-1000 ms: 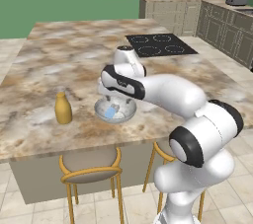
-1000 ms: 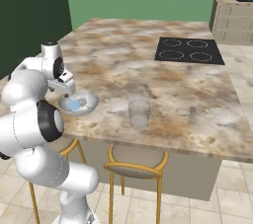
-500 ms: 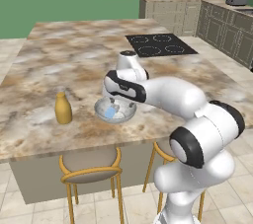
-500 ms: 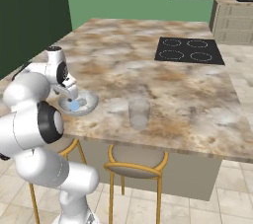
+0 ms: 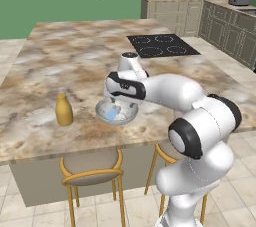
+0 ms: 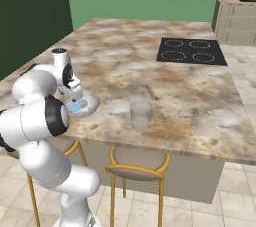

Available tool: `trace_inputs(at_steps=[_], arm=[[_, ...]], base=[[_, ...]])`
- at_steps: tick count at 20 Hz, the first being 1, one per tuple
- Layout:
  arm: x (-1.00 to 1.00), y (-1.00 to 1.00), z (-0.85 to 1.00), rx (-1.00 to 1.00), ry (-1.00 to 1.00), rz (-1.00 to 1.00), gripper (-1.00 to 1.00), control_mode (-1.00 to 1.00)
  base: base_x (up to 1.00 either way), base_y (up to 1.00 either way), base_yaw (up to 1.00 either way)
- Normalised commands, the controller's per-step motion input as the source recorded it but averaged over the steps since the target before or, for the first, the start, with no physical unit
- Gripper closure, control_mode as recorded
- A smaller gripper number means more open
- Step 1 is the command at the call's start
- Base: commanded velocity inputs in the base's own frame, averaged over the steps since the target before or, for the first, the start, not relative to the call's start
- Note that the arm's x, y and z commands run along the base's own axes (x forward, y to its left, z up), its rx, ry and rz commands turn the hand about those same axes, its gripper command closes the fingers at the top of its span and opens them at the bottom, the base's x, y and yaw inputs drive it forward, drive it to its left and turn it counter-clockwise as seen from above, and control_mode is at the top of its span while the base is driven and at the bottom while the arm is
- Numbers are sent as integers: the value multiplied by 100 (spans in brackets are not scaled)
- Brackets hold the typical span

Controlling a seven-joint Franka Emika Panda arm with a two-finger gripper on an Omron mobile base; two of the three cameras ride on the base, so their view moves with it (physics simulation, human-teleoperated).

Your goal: There are two ice cubes in the ice bowl. Place both ice cubes in the glass cup.

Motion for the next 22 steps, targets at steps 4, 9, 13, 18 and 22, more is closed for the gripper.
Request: trace_inputs(at_steps=[4, 9, 13, 18, 22], arm=[[34, 4, -15, 1, 0, 0, -100, -100], [24, 2, -27, 1, 0, 0, -100, -100], [13, 0, -34, 1, 0, 0, -100, -100], [0, 0, -35, 1, 0, 0, -100, -100], [5, 0, -25, 2, 0, 0, -100, -100]], base=[[0, 0, 0], [0, 0, 0], [0, 0, 0], [0, 0, 0], [0, 0, 0]])
